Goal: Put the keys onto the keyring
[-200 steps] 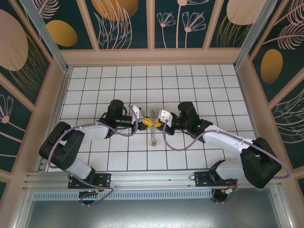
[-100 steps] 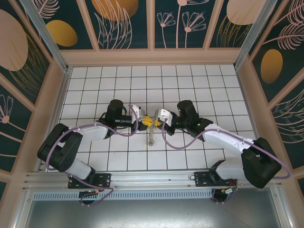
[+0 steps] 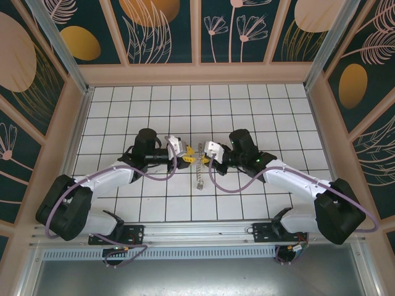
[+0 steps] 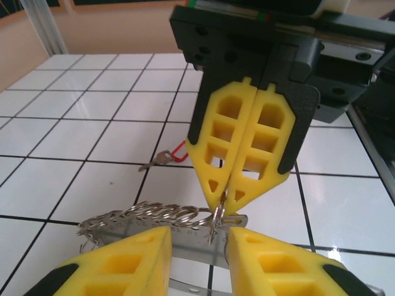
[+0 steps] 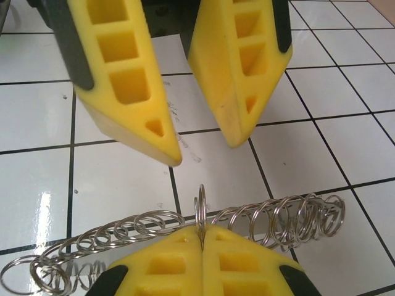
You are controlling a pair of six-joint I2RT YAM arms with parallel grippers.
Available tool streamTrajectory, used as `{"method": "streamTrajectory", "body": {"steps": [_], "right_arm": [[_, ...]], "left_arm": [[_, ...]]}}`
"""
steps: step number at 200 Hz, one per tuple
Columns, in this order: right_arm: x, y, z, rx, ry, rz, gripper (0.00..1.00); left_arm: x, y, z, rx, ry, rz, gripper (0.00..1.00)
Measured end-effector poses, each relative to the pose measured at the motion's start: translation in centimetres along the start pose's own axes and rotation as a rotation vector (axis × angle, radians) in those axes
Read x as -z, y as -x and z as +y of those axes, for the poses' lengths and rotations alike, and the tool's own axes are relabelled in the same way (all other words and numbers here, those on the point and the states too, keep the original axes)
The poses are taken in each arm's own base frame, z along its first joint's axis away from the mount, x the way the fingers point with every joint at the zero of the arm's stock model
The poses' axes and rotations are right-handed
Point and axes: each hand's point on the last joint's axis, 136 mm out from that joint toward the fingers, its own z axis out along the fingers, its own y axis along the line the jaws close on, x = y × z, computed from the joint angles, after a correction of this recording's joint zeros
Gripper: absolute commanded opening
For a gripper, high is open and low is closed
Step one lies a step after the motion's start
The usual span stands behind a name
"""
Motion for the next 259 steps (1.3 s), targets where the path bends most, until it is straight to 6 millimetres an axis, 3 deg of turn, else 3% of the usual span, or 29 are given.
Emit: {"method": "streamTrajectory", "body": {"steps": [47,74,206,259], "right_arm": [[0.0,0.0,0.0,0.007,-0.003,0.002,0.0],[0.0,0.0,0.0,0.007,-0.003,0.001,0.0],[-0.1,0.0,-0.1,0.008,-0.004,-0.001,0.0],[-0.1,0.0,-0.2,0.008,-0.005,-0.003,0.0]], "left_arm": [[-0.9,0.8,-0.2,-0.043,-0.008,0.07,0.36],[-1.1,0.3,-0.2,-0.05,0.004,0.111,0.36],[-1.7,-1.1,-0.4,-0.04,-0.02,0.188,0.22],[-1.9,-1.4,-0.5,-0.031,-0.031,0.198,0.22]]}}
